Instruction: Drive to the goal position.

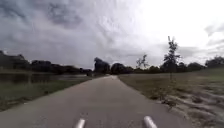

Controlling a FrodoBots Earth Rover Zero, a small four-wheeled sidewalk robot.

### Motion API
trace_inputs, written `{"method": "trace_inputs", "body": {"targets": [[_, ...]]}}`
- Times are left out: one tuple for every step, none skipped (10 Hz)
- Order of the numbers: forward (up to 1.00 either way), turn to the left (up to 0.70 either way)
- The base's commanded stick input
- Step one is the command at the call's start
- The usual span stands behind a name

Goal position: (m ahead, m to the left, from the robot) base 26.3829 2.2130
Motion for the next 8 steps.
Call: {"method": "trace_inputs", "body": {"targets": [[0.69, 0.35], [0.69, 0.35], [0.69, 0.35], [0.69, 0.05], [0.69, 0.03], [0.69, 0.03], [0.69, 0.03], [0.69, 0.03]]}}
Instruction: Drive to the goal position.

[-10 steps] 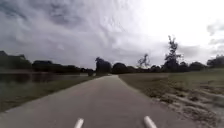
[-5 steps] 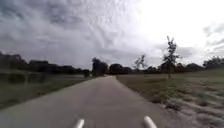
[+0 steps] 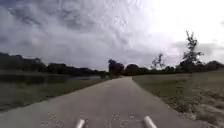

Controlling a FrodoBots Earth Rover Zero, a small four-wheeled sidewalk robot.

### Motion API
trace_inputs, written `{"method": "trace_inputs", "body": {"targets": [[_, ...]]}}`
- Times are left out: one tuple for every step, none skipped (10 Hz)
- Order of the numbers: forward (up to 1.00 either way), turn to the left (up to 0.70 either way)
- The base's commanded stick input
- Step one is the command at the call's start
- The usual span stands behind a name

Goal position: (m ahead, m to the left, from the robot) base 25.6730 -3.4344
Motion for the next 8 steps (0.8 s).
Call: {"method": "trace_inputs", "body": {"targets": [[0.69, 0.03], [0.69, 0.03], [0.69, 0.03], [0.69, 0.03], [0.69, 0.03], [0.69, 0.03], [0.69, 0.03], [0.69, 0.03]]}}
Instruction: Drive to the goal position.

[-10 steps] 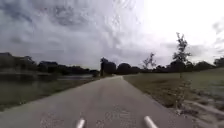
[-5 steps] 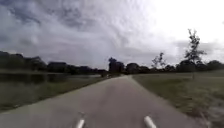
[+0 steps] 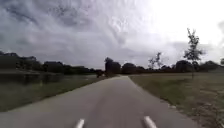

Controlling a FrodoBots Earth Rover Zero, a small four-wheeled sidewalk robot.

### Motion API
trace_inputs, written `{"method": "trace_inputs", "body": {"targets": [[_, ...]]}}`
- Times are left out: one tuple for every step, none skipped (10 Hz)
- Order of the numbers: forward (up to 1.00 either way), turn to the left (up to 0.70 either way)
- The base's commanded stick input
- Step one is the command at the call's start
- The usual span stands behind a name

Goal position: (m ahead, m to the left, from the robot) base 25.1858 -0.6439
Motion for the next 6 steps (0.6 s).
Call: {"method": "trace_inputs", "body": {"targets": [[0.69, 0.03], [0.69, 0.03], [0.69, 0.03], [0.69, 0.03], [0.69, 0.03], [0.69, 0.03]]}}
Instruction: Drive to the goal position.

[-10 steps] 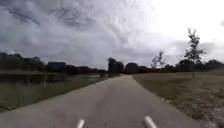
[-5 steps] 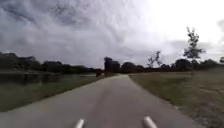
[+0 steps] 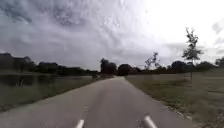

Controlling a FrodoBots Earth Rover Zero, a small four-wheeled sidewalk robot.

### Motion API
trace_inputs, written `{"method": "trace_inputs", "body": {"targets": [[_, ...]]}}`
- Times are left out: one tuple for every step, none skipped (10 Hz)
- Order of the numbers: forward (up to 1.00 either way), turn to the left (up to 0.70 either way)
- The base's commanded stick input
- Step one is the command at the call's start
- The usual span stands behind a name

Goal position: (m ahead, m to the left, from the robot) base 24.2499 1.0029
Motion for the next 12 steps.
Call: {"method": "trace_inputs", "body": {"targets": [[0.69, 0.04], [0.69, 0.16], [0.69, 0.29], [0.69, 0.26], [0.69, 0.03], [0.69, 0.03], [0.69, 0.03], [0.69, 0.03], [0.69, 0.03], [0.69, 0.05], [0.69, 0.11], [0.69, 0.28]]}}
